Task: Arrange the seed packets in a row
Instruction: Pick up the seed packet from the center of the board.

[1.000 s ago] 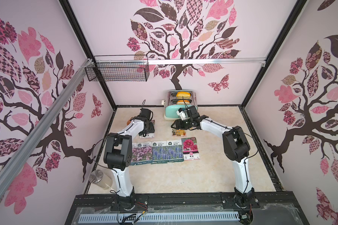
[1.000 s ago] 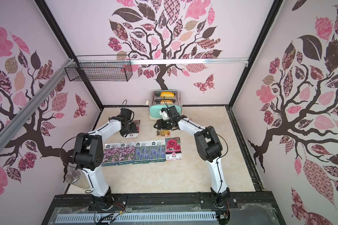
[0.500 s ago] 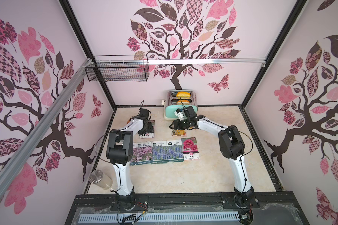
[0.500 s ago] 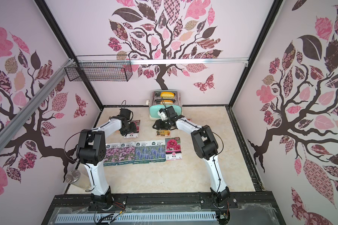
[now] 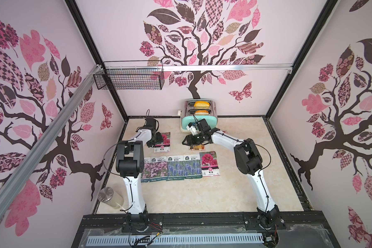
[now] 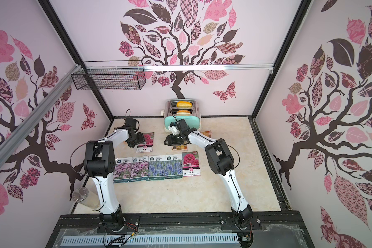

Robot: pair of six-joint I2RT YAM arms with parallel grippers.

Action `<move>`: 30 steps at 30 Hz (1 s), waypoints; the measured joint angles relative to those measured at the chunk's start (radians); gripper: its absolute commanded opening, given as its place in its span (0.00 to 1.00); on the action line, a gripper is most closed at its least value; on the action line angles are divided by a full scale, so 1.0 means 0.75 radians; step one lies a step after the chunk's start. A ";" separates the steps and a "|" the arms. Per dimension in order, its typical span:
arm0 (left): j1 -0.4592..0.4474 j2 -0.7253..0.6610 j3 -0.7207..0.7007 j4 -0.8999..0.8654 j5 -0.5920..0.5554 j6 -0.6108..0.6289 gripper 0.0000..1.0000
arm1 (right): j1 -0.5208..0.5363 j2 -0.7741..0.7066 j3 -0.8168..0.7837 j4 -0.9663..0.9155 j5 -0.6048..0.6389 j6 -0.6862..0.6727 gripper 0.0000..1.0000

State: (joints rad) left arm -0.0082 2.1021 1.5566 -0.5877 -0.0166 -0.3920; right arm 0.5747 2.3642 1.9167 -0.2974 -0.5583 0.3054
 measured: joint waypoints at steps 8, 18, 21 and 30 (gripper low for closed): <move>0.044 0.099 0.107 0.003 0.031 0.005 0.65 | 0.036 0.084 0.136 -0.019 -0.010 -0.010 0.58; 0.055 0.136 0.143 0.044 0.111 0.032 0.65 | 0.063 0.255 0.257 -0.040 -0.021 0.030 0.57; 0.055 0.140 0.153 0.037 0.131 0.037 0.65 | 0.068 0.270 0.290 -0.043 -0.024 0.049 0.57; 0.030 0.157 0.201 -0.061 0.175 0.034 0.64 | 0.081 0.334 0.380 -0.037 -0.046 0.097 0.57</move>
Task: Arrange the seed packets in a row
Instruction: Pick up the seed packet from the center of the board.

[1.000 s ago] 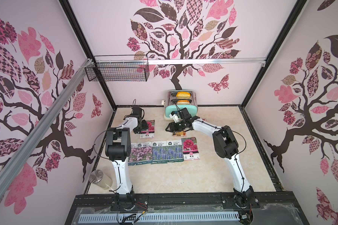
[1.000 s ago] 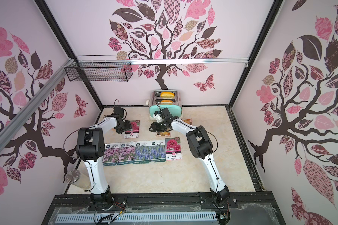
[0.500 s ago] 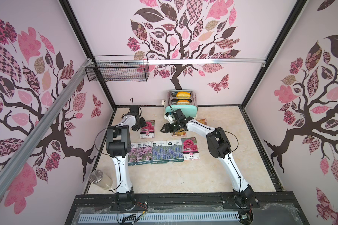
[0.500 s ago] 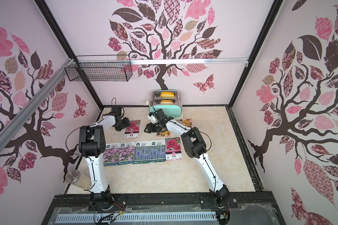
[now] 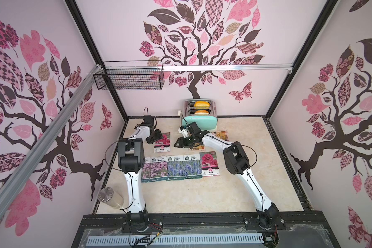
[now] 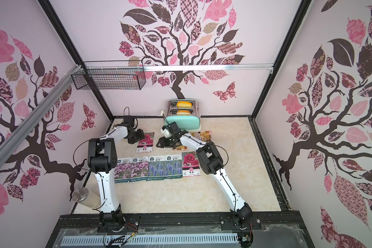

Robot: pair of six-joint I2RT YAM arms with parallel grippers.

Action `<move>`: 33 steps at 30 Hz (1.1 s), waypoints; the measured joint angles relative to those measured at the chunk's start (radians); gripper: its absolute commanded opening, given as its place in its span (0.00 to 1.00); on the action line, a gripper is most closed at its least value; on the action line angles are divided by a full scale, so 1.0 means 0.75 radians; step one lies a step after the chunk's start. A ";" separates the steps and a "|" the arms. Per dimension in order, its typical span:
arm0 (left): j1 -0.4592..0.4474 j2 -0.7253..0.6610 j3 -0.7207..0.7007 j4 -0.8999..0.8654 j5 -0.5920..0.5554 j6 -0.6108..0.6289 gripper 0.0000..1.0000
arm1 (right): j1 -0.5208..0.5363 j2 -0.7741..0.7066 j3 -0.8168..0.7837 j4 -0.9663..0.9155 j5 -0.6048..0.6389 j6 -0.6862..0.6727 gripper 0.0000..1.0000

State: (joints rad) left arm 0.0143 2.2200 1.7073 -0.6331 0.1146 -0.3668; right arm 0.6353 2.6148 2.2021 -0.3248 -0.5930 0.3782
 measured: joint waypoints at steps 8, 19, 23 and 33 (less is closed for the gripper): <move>-0.084 0.003 -0.001 -0.035 0.028 -0.030 0.64 | 0.013 0.050 0.078 0.000 -0.019 0.028 0.56; -0.135 0.007 0.000 -0.025 0.048 -0.034 0.63 | 0.016 0.118 0.154 0.023 -0.033 0.073 0.29; -0.135 0.007 0.000 -0.025 0.050 -0.034 0.63 | 0.016 0.127 0.155 0.021 -0.016 0.085 0.14; -0.135 0.006 -0.004 -0.019 0.054 -0.034 0.62 | 0.015 0.128 0.155 -0.012 0.016 0.058 0.00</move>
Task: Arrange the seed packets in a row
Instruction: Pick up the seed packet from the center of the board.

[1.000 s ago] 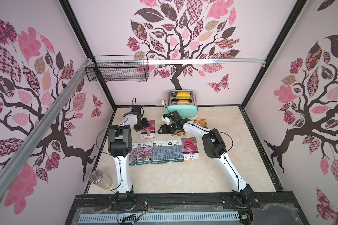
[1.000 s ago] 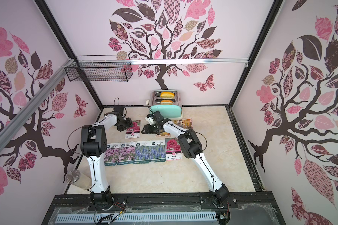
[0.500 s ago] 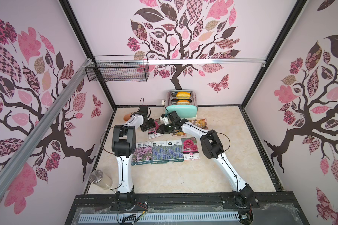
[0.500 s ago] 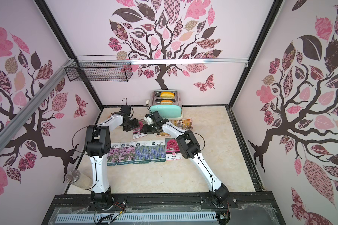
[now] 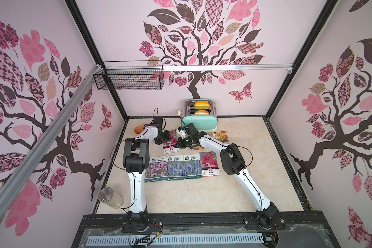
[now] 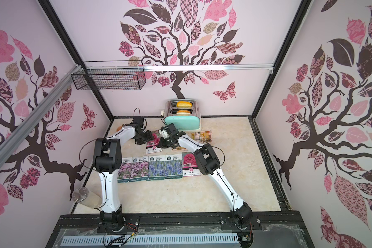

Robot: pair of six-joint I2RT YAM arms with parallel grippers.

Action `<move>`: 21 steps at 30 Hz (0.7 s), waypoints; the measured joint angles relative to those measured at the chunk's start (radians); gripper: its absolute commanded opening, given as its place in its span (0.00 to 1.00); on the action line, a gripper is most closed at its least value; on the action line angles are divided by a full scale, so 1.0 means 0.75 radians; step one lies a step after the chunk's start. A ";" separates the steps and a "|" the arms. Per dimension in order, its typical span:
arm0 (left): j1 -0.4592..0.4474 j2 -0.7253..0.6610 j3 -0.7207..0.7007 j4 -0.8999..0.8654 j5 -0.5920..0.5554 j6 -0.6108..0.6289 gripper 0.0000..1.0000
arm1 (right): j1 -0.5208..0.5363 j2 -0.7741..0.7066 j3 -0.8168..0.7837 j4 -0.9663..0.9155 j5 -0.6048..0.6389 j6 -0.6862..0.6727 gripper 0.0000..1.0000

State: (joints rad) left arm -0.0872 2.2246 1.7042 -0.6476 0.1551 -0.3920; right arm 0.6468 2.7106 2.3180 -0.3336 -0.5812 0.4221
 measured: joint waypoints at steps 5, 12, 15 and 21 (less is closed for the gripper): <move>0.000 -0.040 -0.066 0.049 0.006 -0.001 0.63 | -0.001 -0.021 -0.019 -0.022 0.008 -0.043 0.00; -0.004 -0.139 -0.193 0.064 0.052 -0.001 0.63 | -0.025 -0.134 -0.124 -0.035 0.005 -0.089 0.00; -0.005 -0.205 -0.223 0.074 0.065 0.000 0.64 | -0.040 -0.195 -0.160 -0.015 0.001 -0.102 0.00; -0.005 -0.399 -0.225 0.113 0.088 -0.001 0.65 | -0.072 -0.315 -0.179 -0.019 0.001 -0.120 0.00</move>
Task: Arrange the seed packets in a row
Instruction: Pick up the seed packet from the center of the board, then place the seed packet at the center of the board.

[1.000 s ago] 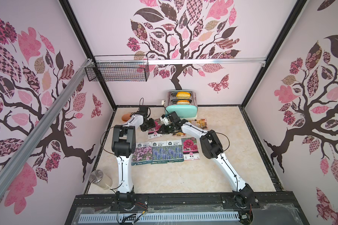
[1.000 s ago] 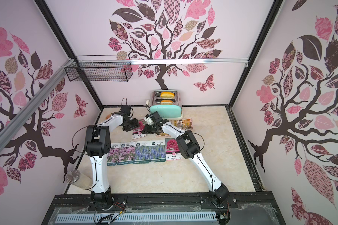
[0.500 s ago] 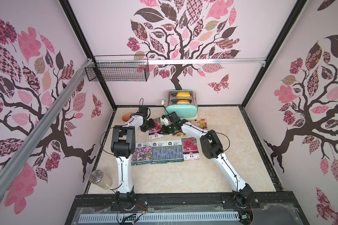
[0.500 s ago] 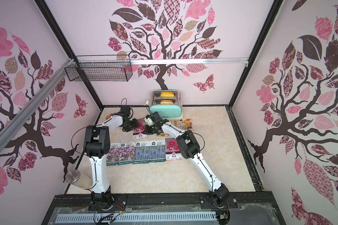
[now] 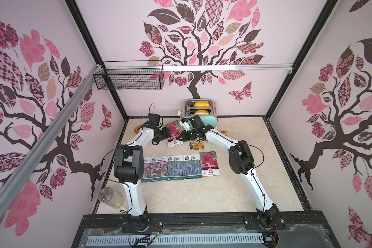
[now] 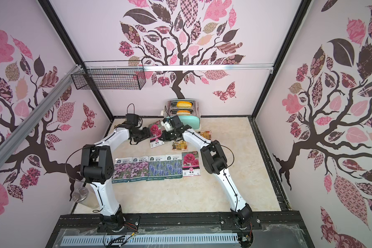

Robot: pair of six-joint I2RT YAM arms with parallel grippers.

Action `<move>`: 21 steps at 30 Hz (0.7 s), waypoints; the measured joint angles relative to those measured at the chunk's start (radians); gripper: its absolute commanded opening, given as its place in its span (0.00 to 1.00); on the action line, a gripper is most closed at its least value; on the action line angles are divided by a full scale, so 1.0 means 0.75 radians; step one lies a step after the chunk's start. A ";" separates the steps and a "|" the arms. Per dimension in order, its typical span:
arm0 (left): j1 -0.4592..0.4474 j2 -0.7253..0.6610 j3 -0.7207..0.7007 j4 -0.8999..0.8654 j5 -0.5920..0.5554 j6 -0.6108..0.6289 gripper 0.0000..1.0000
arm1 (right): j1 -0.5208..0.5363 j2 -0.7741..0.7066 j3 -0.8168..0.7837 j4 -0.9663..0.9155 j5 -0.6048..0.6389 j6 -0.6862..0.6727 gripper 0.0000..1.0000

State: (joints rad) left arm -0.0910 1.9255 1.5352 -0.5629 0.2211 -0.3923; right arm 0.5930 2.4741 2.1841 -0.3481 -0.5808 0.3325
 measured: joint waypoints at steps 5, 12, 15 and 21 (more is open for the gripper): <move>-0.013 -0.155 0.002 0.007 0.007 -0.002 0.66 | -0.039 -0.209 -0.183 0.003 -0.028 -0.005 0.00; -0.054 -0.335 -0.040 0.013 -0.005 -0.033 0.67 | -0.112 -0.616 -0.686 0.021 -0.082 0.002 0.00; -0.092 -0.371 -0.048 0.004 -0.031 -0.037 0.67 | -0.174 -0.801 -0.917 0.031 -0.128 0.010 0.00; -0.221 -0.413 -0.118 -0.010 -0.084 -0.036 0.67 | -0.424 -1.109 -1.343 0.062 -0.195 0.014 0.00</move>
State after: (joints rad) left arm -0.2569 1.6157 1.4467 -0.5705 0.1581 -0.4194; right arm 0.2749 1.6424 1.1767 -0.3019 -0.7273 0.3428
